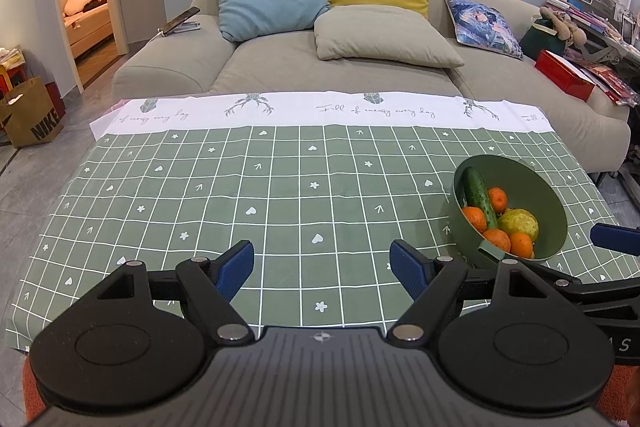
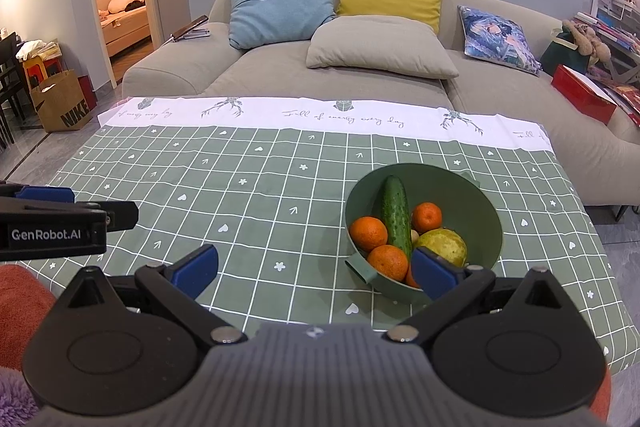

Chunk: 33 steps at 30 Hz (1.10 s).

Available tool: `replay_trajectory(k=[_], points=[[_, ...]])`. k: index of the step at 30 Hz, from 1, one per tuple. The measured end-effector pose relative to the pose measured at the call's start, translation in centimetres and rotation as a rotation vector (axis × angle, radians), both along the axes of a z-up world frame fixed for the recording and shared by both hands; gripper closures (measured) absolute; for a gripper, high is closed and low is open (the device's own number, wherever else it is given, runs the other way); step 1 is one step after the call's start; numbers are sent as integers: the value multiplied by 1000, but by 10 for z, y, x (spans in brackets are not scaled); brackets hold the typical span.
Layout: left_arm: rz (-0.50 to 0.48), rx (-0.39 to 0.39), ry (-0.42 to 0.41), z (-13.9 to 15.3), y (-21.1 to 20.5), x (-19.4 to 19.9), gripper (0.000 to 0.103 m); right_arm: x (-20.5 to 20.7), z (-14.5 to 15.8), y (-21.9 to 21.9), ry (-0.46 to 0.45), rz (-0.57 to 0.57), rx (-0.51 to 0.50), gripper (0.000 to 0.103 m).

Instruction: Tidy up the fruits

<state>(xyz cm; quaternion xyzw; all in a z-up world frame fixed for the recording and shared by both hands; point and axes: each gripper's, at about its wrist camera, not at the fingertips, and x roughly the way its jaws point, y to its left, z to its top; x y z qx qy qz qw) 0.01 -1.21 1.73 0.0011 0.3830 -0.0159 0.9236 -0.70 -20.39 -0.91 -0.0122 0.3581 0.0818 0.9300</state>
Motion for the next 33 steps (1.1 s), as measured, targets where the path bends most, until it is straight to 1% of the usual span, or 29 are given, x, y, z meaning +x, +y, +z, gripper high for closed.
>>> replay_trajectory(k=[24, 33], points=[[10, 9, -10, 3, -1, -3, 13, -2, 0, 2, -10, 13, -10, 5], [16, -1, -12, 1, 0, -4, 13, 0, -1, 0, 6, 15, -7, 5]])
